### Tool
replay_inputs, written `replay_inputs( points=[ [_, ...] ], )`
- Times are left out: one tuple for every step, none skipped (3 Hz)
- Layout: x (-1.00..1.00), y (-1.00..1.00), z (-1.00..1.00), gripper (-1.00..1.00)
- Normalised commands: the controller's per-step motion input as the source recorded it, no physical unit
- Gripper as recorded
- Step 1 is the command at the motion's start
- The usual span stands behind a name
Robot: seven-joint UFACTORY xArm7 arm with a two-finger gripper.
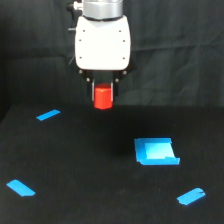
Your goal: Pick up the red object from the table
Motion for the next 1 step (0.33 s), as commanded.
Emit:
replay_inputs(
  points=[
    [-0.01,-0.01,0.04,-0.98]
  ],
)
